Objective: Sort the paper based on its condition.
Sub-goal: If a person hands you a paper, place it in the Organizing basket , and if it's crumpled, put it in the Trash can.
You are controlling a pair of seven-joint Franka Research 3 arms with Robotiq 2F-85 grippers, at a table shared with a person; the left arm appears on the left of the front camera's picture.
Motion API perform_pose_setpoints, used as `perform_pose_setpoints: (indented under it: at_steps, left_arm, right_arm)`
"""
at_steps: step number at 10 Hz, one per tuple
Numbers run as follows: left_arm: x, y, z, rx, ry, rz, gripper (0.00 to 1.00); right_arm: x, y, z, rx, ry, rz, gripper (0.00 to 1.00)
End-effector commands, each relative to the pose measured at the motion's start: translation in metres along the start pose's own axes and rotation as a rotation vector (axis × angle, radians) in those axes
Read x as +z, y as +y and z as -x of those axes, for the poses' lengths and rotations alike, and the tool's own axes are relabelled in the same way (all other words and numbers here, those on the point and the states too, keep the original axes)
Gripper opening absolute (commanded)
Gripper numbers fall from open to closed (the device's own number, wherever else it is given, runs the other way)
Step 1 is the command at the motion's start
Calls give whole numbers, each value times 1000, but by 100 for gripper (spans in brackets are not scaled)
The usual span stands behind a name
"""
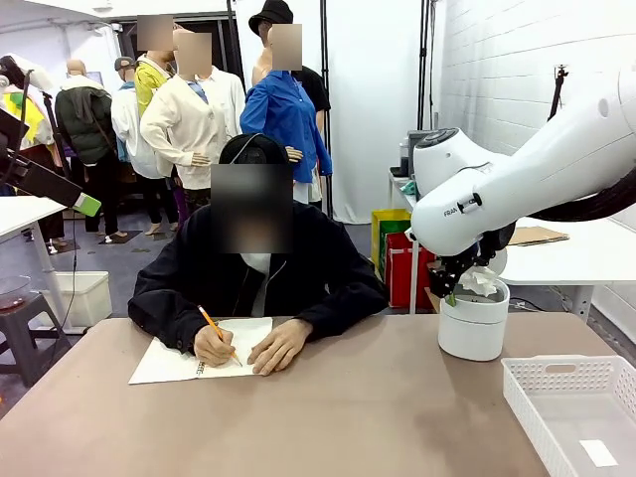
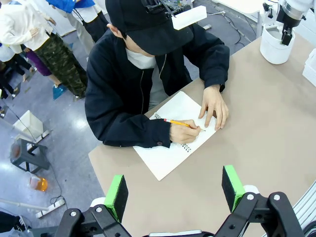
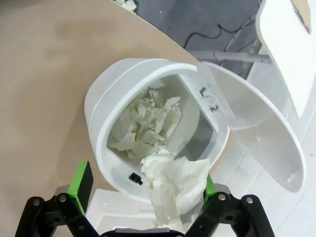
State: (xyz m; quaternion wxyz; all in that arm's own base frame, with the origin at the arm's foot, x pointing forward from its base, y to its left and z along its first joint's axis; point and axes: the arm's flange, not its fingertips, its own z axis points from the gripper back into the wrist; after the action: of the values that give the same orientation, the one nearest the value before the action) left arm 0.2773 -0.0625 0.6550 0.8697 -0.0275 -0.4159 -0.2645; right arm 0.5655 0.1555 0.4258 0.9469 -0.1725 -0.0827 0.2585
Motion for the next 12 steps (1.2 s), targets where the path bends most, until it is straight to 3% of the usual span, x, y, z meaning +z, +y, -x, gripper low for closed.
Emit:
perform_pose_setpoints:
  at_steps: [1,3,8,12]
  left_arm:
    - [1,0,2,2,5,5,100]
    - [1,0,2,2,5,5,100]
    - [1,0,2,2,5,5,100]
    - [1,0,2,2,5,5,100]
  right_arm:
    - [-16,-8,-10,59,-16,-57,100]
    - [-32,-8,-11,77,-8,-55,100]
    - [-58,9,-15,150,138,1,100]
    - [-40,21,-13,209,24,-99,100]
